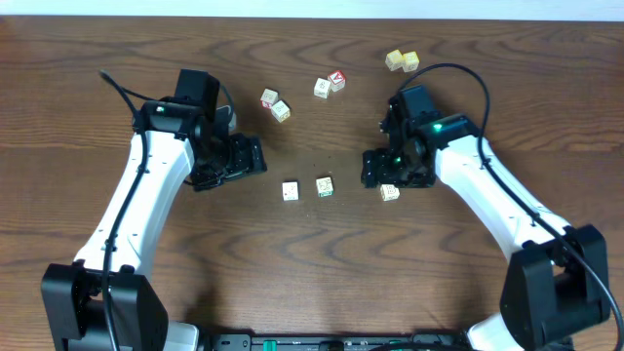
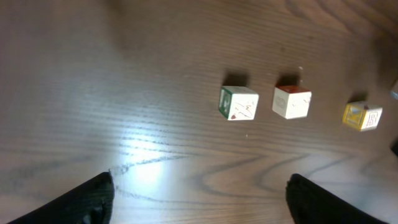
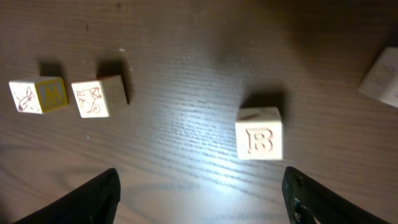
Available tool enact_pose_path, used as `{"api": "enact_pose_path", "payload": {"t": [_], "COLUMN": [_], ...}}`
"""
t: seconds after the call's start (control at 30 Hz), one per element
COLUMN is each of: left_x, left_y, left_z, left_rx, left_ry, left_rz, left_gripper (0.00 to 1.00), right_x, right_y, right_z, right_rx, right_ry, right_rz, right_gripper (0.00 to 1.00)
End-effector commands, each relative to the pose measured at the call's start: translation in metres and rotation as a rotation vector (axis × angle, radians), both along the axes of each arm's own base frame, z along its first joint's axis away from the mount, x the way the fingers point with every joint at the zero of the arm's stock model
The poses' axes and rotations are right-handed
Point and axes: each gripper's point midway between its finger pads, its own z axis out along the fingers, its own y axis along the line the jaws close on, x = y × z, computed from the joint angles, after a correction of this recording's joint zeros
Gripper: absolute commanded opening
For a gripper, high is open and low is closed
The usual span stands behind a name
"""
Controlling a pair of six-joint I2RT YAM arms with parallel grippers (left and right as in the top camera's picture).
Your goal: Lift 4 blocks
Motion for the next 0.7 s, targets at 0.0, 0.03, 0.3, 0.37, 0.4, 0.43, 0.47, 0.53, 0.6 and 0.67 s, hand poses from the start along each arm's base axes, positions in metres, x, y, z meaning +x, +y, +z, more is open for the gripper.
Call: {"api": "enact_pose_path", "payload": {"t": [0.0,0.03,0.3,0.37,0.4,0.43,0.47,0.53,0.6,0.67], "left_x": [0.004,0.005,0.006,0.004,0.003,0.003,0.003,0.003,0.003,0.003], "left_y": [-0.004,-0.002,0.048,0.048,0.048,0.048,0.048,0.048,0.048,0.048], "left_z": [-0.003,-0.003,-0.011,-0.011,-0.011,-0.011,-0.011,-0.011,-0.011,-0.011], "left_rx": [0.021,0.038,0.255,0.257,0.258,0.257,0.257,0.257,0.256,0.256], "left_ry": [-0.040,-0.045,0.000,0.008,0.011,0.011,0.011,0.011,0.012,0.012], "left_rz": [-0.081,-0.077,0.197,0.197,0.196,0.196,0.196,0.197,0.203,0.203], "left_gripper": [0.87,0.87,0.87,0.87,0.87,0.87,0.87,0.87,0.87,0.87], "right_x": [-0.003,-0.003,0.000,0.008,0.010,0.015,0.018,0.023,0.026,0.026], "right_y": [0.020,0.023,0.010,-0.028,-0.037,-0.051,-0.058,-0.070,-0.086,-0.100], "right_z": [-0.012,-0.013,-0.021,-0.013,-0.009,-0.001,0.004,0.010,0.010,0.008], "right_rx": [0.018,0.020,-0.147,-0.282,-0.299,-0.299,-0.290,-0.263,-0.213,-0.194], "right_ry": [0.008,0.009,-0.035,-0.046,-0.044,-0.038,-0.034,-0.022,0.008,0.029], "right_rz": [0.054,0.059,0.036,-0.115,-0.144,-0.180,-0.189,-0.211,-0.247,-0.288], "right_gripper": [0.80,0.80,0.86,0.95,0.96,0.99,0.99,0.99,0.99,0.97]}}
